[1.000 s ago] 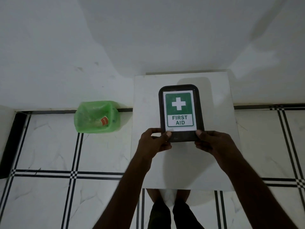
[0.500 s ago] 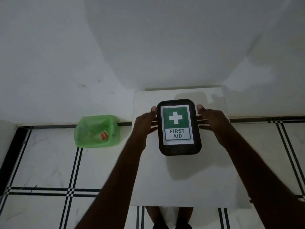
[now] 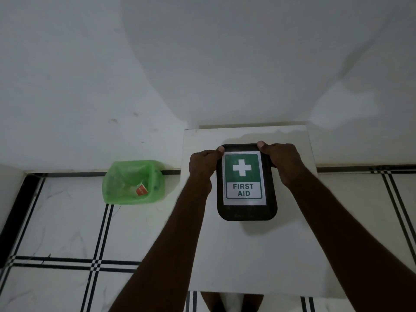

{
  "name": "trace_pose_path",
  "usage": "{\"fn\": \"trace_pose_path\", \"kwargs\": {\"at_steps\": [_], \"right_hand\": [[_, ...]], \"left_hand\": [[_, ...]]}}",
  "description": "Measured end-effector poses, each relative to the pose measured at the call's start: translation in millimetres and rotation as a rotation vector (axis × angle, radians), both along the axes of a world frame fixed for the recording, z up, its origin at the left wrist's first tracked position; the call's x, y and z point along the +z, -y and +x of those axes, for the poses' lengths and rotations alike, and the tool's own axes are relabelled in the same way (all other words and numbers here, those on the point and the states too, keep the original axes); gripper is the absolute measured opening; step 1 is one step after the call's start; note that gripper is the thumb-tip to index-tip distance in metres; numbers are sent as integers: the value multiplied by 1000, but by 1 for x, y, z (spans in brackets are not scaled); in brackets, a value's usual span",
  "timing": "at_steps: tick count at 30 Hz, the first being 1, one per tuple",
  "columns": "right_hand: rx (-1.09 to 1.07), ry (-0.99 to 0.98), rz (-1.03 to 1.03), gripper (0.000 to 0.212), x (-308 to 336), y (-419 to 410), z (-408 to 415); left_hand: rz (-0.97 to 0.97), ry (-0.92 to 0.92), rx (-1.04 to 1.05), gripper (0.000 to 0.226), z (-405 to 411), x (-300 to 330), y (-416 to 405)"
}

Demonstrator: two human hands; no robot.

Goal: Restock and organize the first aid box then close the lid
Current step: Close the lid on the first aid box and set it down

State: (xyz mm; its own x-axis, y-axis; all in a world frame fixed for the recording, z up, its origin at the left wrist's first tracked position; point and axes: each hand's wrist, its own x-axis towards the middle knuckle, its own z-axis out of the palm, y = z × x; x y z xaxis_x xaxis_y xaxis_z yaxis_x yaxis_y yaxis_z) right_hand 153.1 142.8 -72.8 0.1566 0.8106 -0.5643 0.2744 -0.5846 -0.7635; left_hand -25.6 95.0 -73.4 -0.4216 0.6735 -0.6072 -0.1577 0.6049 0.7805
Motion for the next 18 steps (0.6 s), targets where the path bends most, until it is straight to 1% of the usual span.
{"fn": "trace_pose_path", "kwargs": {"at_steps": [2, 5, 9, 12, 16, 18], "right_hand": [[-6, 32, 10, 37, -2, 0, -1], [44, 37, 47, 34, -3, 4, 1], [50, -28, 73, 30, -5, 9, 4], [16, -57, 98, 27, -9, 12, 2], [-32, 31, 181, 35, -19, 17, -9], [-46, 75, 220, 36, -21, 19, -13]], "left_hand": [[-8, 9, -13, 25, -1, 2, 0], [-13, 15, -63, 28, -4, 4, 0], [3, -56, -123, 40, 0, 4, -5], [21, -77, -71, 35, 4, 2, -9], [6, -87, -6, 27, 8, 1, -12], [17, -110, -6, 29, 11, 1, -13]]}}
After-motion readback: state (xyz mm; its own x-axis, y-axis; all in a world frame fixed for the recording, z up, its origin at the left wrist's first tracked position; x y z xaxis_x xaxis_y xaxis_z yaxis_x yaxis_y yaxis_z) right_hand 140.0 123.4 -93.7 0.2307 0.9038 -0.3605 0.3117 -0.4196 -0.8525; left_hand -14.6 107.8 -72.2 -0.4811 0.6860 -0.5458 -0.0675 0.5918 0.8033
